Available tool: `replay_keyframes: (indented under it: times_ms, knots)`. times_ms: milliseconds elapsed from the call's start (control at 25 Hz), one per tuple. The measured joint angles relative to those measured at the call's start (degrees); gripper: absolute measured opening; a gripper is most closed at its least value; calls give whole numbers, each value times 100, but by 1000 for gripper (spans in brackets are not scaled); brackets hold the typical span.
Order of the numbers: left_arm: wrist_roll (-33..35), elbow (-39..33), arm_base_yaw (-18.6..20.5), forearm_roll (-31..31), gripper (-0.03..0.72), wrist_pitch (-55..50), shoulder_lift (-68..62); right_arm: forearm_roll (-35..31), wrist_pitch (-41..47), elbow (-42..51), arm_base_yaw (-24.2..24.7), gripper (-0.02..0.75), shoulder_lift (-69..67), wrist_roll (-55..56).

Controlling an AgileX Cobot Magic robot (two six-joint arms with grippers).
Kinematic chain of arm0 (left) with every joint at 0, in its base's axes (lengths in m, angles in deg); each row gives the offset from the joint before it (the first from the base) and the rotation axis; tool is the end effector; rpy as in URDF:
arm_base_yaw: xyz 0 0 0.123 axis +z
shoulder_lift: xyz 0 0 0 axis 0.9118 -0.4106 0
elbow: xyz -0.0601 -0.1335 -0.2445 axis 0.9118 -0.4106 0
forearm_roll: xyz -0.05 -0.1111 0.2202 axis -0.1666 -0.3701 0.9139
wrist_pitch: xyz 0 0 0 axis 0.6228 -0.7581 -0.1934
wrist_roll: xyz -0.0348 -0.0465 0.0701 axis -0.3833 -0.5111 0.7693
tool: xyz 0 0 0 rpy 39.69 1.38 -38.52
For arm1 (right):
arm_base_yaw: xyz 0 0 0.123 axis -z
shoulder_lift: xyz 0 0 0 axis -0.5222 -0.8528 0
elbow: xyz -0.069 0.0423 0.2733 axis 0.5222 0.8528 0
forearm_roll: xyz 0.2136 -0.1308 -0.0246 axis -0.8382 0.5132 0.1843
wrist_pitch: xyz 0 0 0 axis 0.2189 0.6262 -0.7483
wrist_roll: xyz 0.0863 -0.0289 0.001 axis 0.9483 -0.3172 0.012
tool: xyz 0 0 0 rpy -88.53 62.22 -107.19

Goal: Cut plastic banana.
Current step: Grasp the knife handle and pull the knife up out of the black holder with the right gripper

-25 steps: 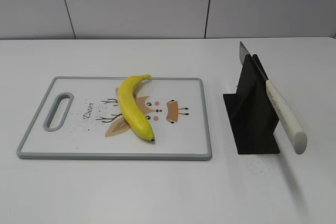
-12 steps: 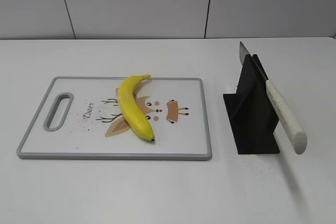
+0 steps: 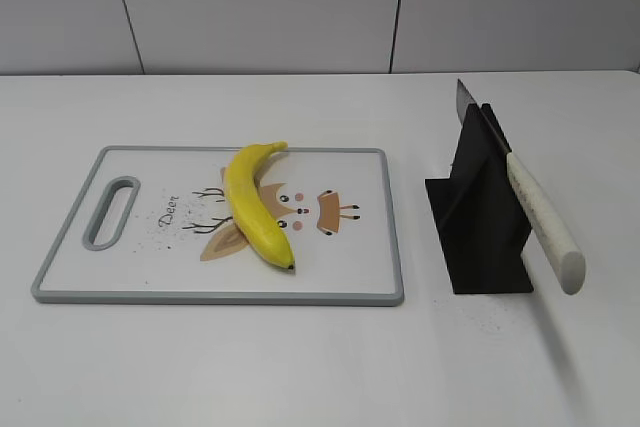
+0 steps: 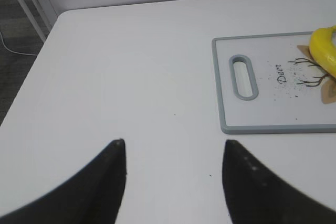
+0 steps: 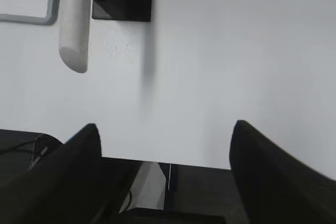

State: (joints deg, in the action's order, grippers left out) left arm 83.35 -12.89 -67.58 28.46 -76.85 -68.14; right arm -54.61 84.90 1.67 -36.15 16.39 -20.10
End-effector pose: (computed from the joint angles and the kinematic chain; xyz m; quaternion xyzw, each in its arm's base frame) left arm -0.0018 0.0000 0.2812 0.0790 0.8485 0.0319 0.5222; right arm 0.1330 0.0184 0.3209 -0.0278 0.9723 0.0537 0.2256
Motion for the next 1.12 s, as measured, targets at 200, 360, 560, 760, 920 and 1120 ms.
replay_keyframes:
  times_ms: [200,360,560,760,920,1120]
  knots:
    - [0,0,0,0,554,0,0,-212,34,-424,0,592,-924,-239]
    - [0,0,0,0,554,0,0,-399,28,-768,-228,592,-1597,-308]
    - [0,0,0,0,554,0,0,-412,23,-1065,-900,592,-2342,-323]
    - [0,0,0,0,554,0,0,-221,23,-1425,-1485,592,-3102,-58]
    - [0,0,0,0,554,0,0,-47,3,-1650,-1635,592,-3673,276]
    - [0,0,0,0,554,0,0,-7,-66,-1689,-1651,592,-4352,538]
